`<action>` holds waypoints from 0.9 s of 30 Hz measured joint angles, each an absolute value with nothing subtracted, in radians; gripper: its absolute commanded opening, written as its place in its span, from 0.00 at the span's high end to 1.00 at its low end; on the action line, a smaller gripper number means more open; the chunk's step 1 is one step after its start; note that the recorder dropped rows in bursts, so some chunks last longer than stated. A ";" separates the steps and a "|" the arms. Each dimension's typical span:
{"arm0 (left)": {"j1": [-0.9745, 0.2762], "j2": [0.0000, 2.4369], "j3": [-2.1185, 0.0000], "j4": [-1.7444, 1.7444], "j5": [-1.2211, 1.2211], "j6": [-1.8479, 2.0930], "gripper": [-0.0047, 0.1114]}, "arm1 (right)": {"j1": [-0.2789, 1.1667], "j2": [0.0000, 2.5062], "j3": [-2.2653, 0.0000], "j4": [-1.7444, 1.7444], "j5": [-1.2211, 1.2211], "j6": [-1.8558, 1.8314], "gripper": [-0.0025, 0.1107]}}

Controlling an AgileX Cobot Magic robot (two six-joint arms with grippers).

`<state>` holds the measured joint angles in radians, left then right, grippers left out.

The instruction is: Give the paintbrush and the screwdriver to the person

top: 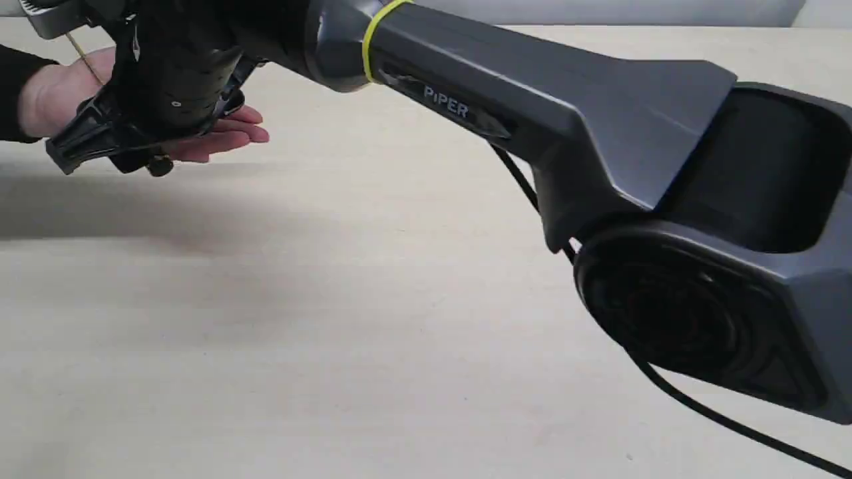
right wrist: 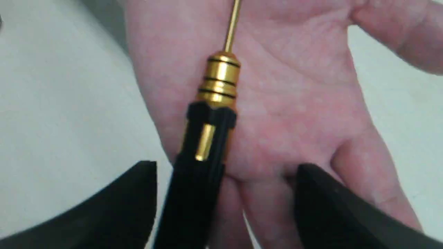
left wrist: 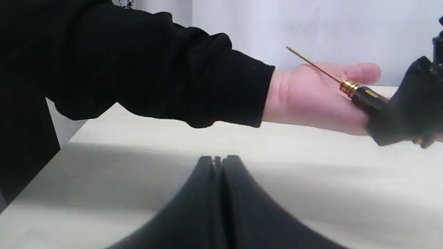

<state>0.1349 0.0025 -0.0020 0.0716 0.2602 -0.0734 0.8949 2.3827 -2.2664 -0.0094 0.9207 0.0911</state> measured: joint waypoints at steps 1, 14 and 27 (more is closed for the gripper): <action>0.135 0.002 -0.002 0.072 0.260 -0.073 0.96 | 0.895 2.383 -2.266 -0.009 0.921 0.091 0.43; 0.135 0.002 -0.002 0.072 0.260 -0.073 0.96 | 0.895 2.273 -2.266 -0.075 1.034 0.068 0.75; 0.135 0.002 -0.002 0.072 0.260 -0.073 0.96 | 0.895 2.118 -2.266 -0.185 1.195 0.055 0.94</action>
<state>0.1349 0.0025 -0.0020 0.0716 0.2602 -0.0734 0.8949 2.1181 -2.2664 -0.1852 1.1947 0.0554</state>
